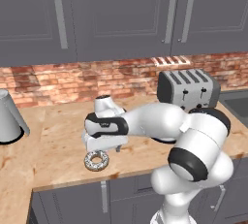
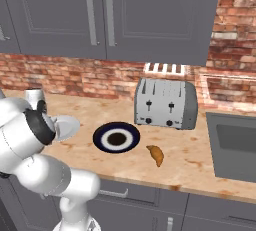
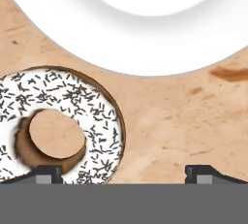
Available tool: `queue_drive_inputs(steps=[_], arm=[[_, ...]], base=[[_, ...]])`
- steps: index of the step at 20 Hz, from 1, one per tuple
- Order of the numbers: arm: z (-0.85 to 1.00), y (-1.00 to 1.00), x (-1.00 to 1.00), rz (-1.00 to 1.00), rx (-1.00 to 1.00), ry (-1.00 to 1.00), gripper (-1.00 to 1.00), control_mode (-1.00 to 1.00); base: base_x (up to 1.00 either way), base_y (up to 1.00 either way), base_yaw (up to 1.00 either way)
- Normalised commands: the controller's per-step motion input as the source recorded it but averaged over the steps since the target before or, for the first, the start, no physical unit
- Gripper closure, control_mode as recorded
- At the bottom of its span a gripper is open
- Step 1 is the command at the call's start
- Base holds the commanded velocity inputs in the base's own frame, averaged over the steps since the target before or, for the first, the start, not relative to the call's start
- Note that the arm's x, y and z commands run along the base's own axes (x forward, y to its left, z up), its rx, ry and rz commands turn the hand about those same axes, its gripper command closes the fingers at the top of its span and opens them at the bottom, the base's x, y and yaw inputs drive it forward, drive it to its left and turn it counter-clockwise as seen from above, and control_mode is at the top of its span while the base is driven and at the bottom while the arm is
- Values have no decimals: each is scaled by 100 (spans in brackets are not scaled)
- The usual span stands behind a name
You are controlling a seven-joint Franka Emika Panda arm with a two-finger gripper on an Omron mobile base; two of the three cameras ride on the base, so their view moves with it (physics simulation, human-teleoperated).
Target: Place the pastries on the plates.
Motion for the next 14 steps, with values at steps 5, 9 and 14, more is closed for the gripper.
queue_drive_inputs(steps=[5,9,14], arm=[[-29,0,0,1,1,0,-100,-100],[-4,1,0,0,1,-1,-100,-100],[0,10,0,0,1,0,-100,-100]], base=[[0,0,0],[0,0,0],[0,0,0]])
